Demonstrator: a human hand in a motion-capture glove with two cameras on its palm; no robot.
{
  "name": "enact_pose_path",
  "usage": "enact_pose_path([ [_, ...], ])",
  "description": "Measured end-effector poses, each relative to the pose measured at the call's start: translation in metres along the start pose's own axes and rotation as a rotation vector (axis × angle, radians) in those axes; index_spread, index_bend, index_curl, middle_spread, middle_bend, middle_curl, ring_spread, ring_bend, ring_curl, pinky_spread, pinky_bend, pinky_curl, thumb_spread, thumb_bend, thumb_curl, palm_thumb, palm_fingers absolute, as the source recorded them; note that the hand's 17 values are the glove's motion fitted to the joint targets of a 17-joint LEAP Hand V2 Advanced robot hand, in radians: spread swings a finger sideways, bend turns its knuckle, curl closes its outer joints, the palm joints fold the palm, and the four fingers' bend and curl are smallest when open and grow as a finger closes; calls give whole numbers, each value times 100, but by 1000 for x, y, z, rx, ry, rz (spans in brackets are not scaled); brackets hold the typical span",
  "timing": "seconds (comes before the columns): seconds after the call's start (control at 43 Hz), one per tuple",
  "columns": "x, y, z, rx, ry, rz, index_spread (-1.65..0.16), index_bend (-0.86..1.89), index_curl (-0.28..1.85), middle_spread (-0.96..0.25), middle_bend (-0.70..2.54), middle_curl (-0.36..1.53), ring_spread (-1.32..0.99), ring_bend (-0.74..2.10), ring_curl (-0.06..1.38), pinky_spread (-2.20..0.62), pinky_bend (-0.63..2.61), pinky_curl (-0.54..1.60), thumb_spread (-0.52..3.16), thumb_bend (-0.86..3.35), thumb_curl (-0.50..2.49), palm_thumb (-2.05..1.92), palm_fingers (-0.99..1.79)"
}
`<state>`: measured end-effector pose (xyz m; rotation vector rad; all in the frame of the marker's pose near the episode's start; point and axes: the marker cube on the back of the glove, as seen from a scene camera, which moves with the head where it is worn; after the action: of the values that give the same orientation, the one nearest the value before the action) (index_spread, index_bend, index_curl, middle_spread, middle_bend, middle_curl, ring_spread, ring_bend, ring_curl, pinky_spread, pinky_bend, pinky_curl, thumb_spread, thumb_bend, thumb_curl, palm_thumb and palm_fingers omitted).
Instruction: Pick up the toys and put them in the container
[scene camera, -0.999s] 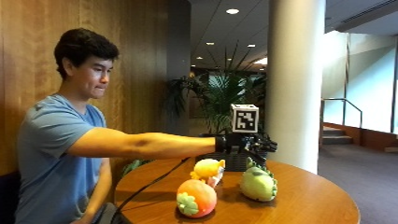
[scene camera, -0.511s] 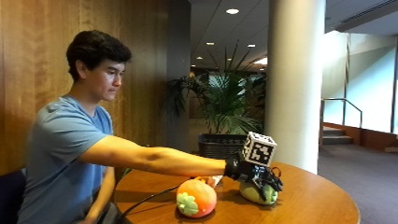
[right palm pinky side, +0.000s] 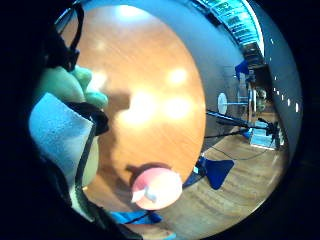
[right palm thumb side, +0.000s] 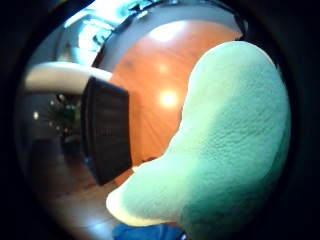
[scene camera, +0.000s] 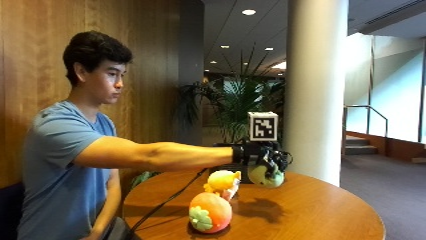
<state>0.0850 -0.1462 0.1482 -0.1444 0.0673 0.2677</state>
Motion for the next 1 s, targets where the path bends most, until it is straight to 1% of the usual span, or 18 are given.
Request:
enact_pose_path([
  [0.093, 8, 20, -42, 23, 5, -14, -32, 19, 29, -23, 42, 43, -36, 93, 51, -35, 107, 39, 116, 24, 45, 57, 79],
  [0.209, 20, 50, -89, 71, 80, -158, -33, 19, 31, -26, 44, 46, -39, 94, 53, -37, 108, 40, 112, 21, 49, 57, 77],
  [0.441, -26, 94, -170, 186, 42, -130, -34, 19, 36, -31, 45, 52, -44, 95, 56, -39, 112, 43, 108, 17, 55, 57, 74],
  [0.511, -50, 103, -186, 206, 4, -114, -35, 19, 38, -31, 45, 54, -45, 96, 57, -39, 112, 43, 108, 16, 56, 57, 73],
  [0.581, -82, 110, -200, 229, -64, -128, -35, 19, 39, -32, 45, 56, -45, 96, 57, -39, 113, 44, 108, 15, 58, 57, 73],
  [0.72, -144, 117, -213, 260, -37, -193, -36, 19, 42, -33, 45, 60, -46, 98, 59, -39, 114, 44, 107, 12, 60, 56, 72],
  [0.79, -184, 118, -215, 261, -60, -244, -36, 18, 44, -34, 45, 61, -46, 98, 60, -39, 114, 45, 107, 11, 62, 55, 71],
  [0.906, -257, 116, -211, 252, -88, -265, -36, 17, 46, -34, 45, 65, -46, 100, 61, -39, 116, 45, 108, 9, 63, 55, 69],
  [0.999, -294, 116, -200, 239, -69, -343, -35, 17, 47, -34, 44, 67, -46, 101, 62, -39, 117, 46, 111, 8, 64, 54, 66],
])
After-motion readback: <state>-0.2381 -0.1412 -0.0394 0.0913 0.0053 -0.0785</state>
